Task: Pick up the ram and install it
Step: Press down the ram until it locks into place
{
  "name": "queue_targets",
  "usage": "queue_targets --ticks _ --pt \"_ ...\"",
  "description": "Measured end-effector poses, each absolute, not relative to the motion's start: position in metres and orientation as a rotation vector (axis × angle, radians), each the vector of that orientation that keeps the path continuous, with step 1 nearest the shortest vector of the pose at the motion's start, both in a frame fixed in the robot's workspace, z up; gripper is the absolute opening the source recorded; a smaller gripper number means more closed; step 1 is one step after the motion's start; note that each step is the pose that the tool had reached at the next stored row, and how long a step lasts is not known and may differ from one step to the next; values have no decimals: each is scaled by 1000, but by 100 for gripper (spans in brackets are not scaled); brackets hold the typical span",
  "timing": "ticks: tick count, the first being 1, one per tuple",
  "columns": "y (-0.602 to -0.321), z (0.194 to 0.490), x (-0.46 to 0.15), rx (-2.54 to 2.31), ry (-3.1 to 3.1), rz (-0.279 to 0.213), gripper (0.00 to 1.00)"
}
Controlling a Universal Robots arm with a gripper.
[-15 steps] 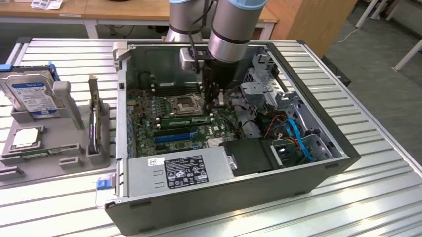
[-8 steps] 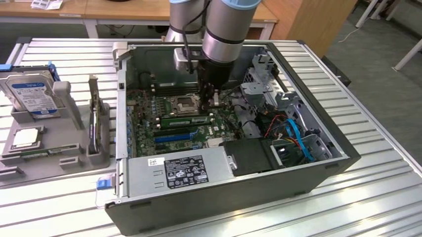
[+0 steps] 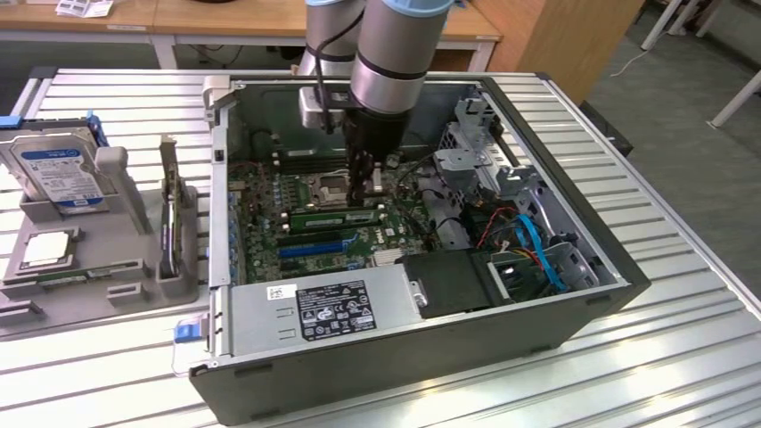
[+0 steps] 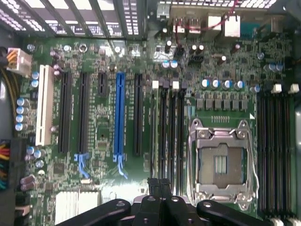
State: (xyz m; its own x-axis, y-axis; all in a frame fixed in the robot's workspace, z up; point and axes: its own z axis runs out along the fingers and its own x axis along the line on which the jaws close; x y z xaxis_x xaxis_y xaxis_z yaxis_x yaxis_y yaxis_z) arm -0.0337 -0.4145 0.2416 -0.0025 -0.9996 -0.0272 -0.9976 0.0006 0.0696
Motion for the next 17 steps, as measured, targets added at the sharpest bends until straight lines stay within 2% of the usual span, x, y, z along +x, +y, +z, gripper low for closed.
queue_targets --ticks 17 --pt "-415 241 -66 2197 -2200 -107 10"
